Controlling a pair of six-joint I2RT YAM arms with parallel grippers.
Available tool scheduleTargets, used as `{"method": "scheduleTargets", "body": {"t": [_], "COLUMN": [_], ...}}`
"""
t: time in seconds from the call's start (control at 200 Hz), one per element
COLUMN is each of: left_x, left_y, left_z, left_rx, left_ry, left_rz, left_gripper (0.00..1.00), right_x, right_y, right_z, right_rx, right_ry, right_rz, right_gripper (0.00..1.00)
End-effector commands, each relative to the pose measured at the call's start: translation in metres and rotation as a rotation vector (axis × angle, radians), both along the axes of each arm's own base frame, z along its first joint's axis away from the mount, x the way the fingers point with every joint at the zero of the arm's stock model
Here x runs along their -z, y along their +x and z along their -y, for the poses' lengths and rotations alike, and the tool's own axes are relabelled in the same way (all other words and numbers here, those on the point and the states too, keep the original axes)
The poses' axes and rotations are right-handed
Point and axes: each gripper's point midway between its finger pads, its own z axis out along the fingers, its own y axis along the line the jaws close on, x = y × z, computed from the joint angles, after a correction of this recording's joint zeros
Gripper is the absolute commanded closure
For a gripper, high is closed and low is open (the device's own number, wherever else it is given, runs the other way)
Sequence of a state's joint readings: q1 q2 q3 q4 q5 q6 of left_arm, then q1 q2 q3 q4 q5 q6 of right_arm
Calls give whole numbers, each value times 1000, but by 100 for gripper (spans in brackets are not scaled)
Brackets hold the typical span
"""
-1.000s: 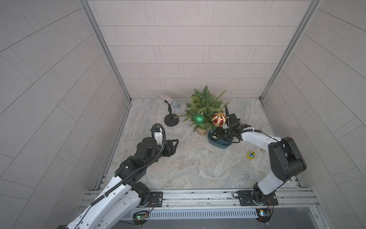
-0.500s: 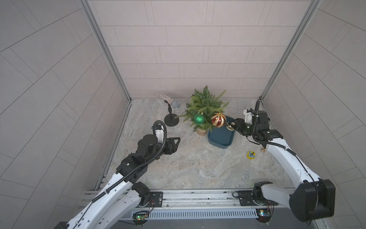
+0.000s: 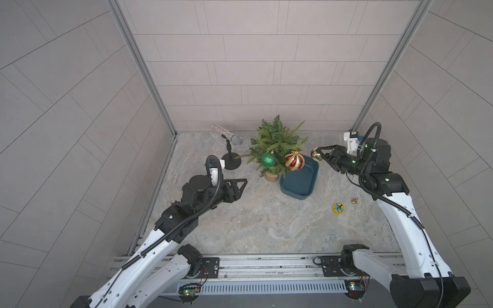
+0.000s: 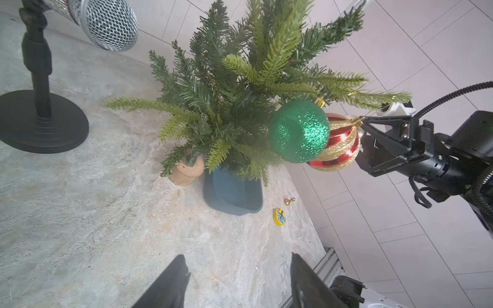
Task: Decorate the small christmas tree with ornaments
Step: Pick up an ornament from the container, then hang an ornament on the christmas tree.
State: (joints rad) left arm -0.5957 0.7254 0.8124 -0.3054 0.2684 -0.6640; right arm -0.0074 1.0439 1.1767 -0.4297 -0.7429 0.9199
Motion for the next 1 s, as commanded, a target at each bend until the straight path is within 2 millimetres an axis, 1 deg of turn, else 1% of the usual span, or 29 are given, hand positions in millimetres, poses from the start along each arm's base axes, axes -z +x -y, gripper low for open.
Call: {"method": "scheduleTargets", "body": {"t": [0.0,0.1,0.17,0.23,0.285,0.3,0.36,0.55,0.731,0.876,0.991], "left_x": [-29,-41,-51,-61,-74,-70,-80,-117,-149,-172,-182], "left_y": [-3,-5,-6,-6,-9,-4,-2,2,9,11,12], "left_z": [5,9,13,16,18,22,27,42,53,66,80], "left_rx": [37,61,83,100,119,123,140,194,224,280,339], "left_ry": [-50,-64,-75,-90,-113,-104,-123,-213,-290,-369,-415], "left_rz": [52,72,87,103,129,113,125,161,186,192,179], "left_gripper": [35,35,35,35,35,35,35,35,36,43,43], "right_x": [-38,-66,-84,-96,-104,-106,-115,-137,-156,-159,-159], "right_y": [-4,-8,-15,-24,-33,-35,-45,-68,-81,-91,-96], "right_z": [-12,-22,-29,-37,-41,-41,-46,-63,-79,-93,-100], "right_rx": [-59,-106,-144,-177,-196,-200,-224,-309,-395,-459,-491], "right_ry": [109,203,234,244,239,238,238,294,349,362,362], "right_rz": [55,105,140,162,179,184,205,251,282,280,281], "right_gripper": [51,51,51,51,51,51,51,50,50,50,49]}}
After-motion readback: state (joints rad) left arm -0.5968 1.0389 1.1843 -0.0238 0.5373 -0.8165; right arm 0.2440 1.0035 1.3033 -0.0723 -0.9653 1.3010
